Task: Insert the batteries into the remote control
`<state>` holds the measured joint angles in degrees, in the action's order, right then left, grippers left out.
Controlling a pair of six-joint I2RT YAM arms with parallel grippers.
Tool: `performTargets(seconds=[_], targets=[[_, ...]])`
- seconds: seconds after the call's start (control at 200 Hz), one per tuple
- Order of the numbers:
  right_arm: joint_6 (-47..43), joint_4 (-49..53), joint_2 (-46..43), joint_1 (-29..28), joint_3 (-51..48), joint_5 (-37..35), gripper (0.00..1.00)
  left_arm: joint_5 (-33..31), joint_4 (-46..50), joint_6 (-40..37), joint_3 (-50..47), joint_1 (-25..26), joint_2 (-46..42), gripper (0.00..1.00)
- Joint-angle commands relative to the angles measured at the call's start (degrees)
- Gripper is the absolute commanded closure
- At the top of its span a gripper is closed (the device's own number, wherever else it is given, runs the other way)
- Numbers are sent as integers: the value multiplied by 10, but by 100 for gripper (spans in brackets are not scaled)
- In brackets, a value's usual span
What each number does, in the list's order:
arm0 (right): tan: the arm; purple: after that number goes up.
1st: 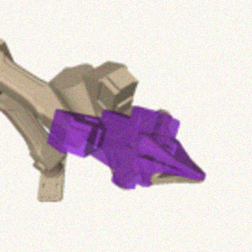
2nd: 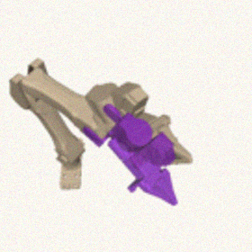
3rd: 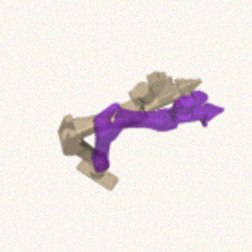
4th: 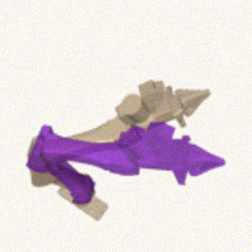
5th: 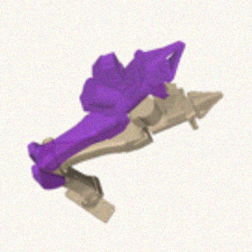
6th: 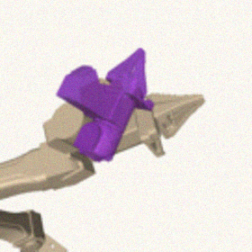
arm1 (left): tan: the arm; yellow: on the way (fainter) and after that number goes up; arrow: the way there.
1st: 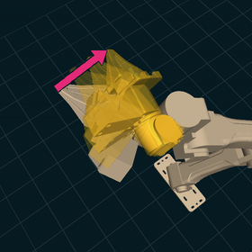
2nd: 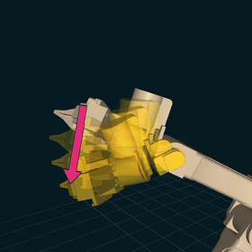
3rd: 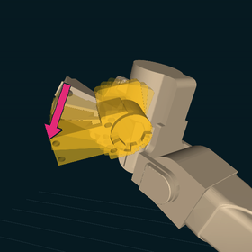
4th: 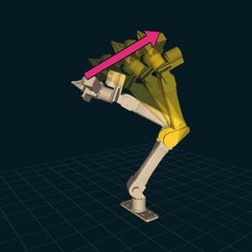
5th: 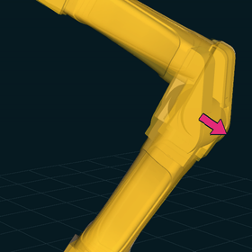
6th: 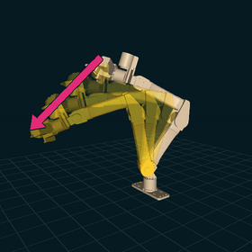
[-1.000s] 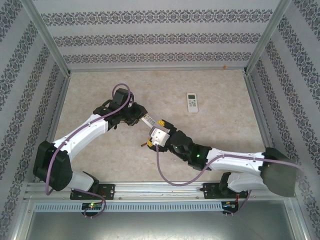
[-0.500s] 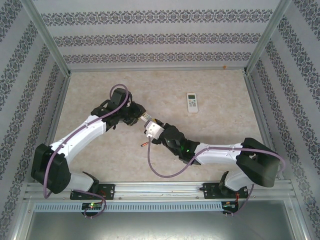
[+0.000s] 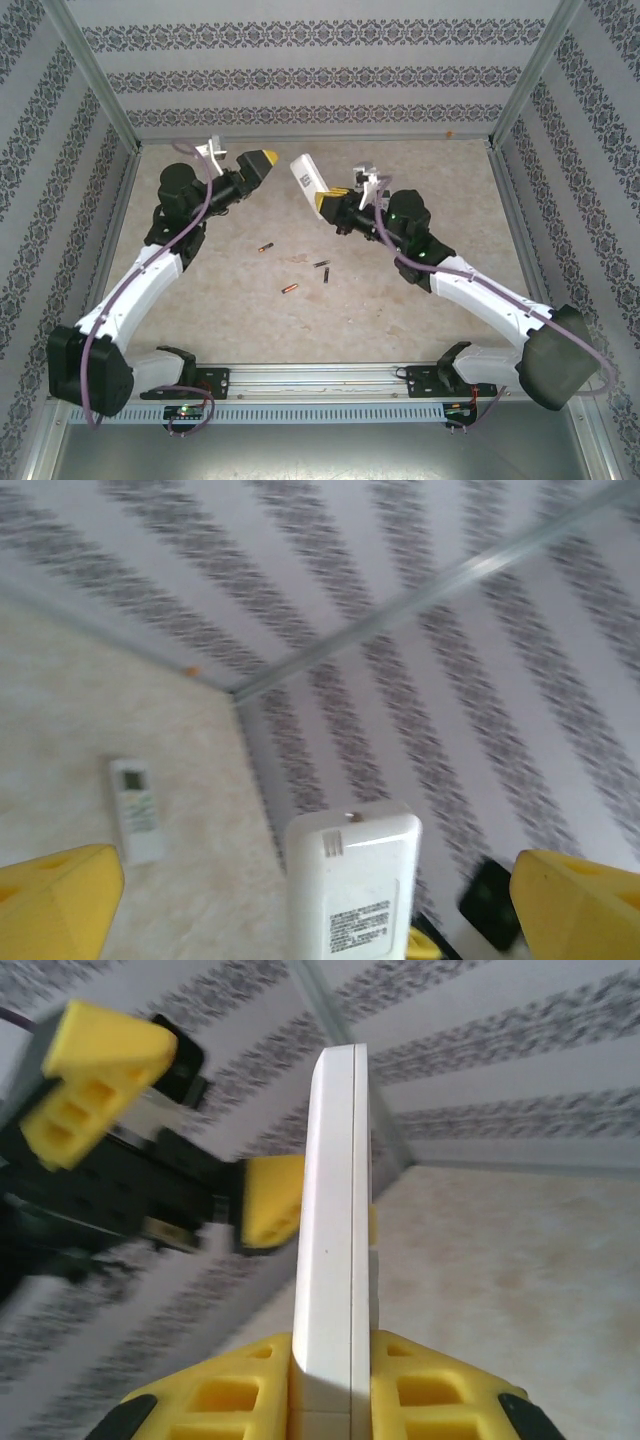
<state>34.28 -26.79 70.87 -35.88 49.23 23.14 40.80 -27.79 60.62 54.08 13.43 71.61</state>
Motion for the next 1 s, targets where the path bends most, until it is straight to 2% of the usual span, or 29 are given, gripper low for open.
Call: performTargets(seconds=[0.0,0.115,0.205,0.265,0.36,0.51,0.57,0.659,0.719,0.799,0.839,0.909,0.994], targets=[[171,-39,22,-2,34,141,83,128,-272,92,-11,0,58,0],[191,-61,41,-5,46,155,82,122,-391,157,-24,1,92,3],[194,-61,53,-2,38,139,82,111,-474,185,-46,7,109,23],[202,-66,65,-1,34,135,82,109,-515,207,-57,11,118,32],[215,-69,81,1,32,120,82,107,-538,220,-76,23,121,36],[225,-87,97,2,36,115,82,103,-516,195,-105,50,110,38],[226,-89,100,2,38,113,82,99,-512,191,-110,55,106,48],[227,-83,106,1,37,117,80,93,-506,183,-112,55,98,72],[231,-77,106,2,35,118,73,88,-480,161,-107,54,89,81],[230,-60,93,-1,24,103,56,81,-423,106,-101,54,74,83],[226,-46,80,-3,13,83,52,75,-385,64,-100,54,65,84],[216,-35,52,-14,-19,35,51,52,-303,-12,-99,54,43,87],[201,-35,26,-31,-53,-13,55,19,-236,-73,-98,54,21,91]])
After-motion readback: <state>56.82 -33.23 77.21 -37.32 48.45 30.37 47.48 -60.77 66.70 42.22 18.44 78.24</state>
